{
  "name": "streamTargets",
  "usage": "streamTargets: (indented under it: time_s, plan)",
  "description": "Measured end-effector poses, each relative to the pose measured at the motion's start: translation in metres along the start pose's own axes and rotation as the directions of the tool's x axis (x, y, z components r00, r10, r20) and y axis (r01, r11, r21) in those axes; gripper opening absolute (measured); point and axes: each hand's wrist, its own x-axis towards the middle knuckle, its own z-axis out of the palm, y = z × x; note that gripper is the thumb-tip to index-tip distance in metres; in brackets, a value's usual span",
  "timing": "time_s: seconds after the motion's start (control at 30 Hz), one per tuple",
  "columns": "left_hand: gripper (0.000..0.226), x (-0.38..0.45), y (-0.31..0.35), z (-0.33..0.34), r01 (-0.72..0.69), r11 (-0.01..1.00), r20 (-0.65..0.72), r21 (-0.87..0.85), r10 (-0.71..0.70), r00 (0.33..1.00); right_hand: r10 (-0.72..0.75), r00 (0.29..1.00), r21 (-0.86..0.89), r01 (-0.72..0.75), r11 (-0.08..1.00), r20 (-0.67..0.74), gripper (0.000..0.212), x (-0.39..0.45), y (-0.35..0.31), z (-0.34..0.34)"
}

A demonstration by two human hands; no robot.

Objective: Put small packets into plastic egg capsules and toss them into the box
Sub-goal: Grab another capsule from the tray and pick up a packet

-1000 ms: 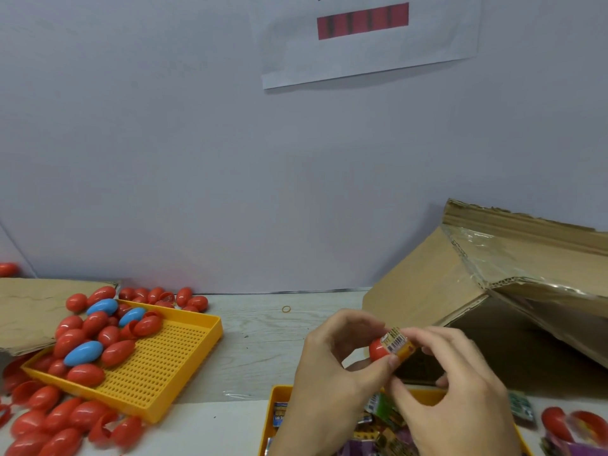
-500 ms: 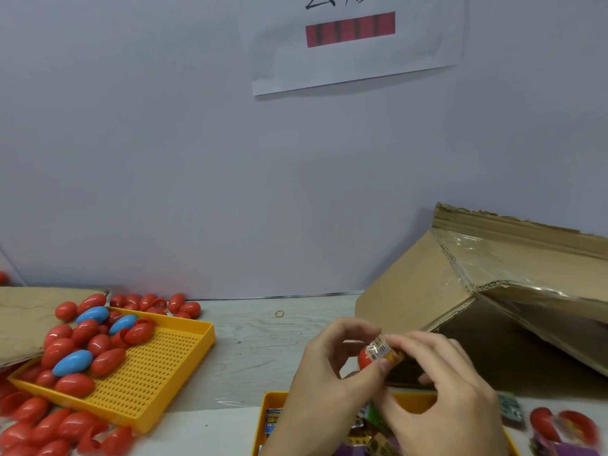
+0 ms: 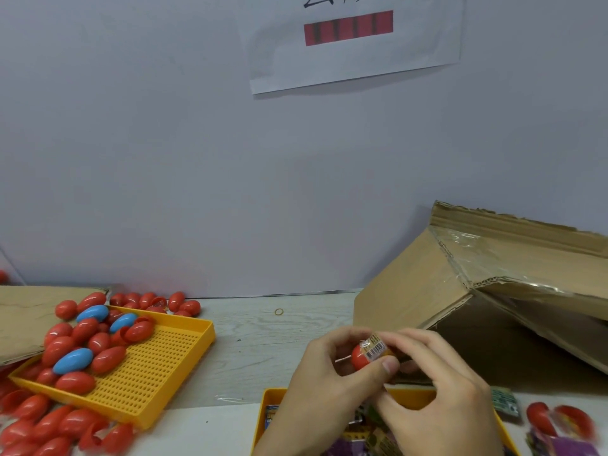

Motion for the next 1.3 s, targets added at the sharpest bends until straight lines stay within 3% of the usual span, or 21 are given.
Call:
streamTargets:
  time_s: [0.47, 0.6, 0.93, 1.17, 1.3]
  plan:
    - [0.004, 0.000, 0.005, 0.003, -0.016, 1.000, -0.055, -0.002, 0.016, 0.998, 0.053, 0.997, -0.067, -0.050, 0.996, 0.049, 0.059, 0.000, 0.000, 0.004]
    - [0.004, 0.001, 0.003, 0.006, -0.010, 1.000, -0.043, -0.001, 0.010, 0.999, 0.028, 0.999, -0.148, -0.024, 0.989, 0.024, 0.060, 0.000, -0.001, 0.005]
    - [0.018, -0.002, 0.004, -0.006, 0.027, 0.995, 0.055, 0.095, -0.033, 0.998, 0.023, 1.000, -0.109, -0.022, 0.994, 0.014, 0.056, -0.002, -0.002, 0.005]
    - [0.013, -0.002, 0.006, -0.003, -0.014, 1.000, 0.010, 0.015, 0.013, 1.000, 0.031, 0.999, -0.021, -0.031, 0.999, 0.022, 0.053, -0.001, 0.000, 0.002]
    - [0.014, -0.002, 0.007, -0.005, -0.006, 1.000, 0.072, -0.012, 0.007, 0.997, 0.039, 0.999, -0.021, -0.038, 0.999, 0.033, 0.054, -0.002, 0.001, 0.002]
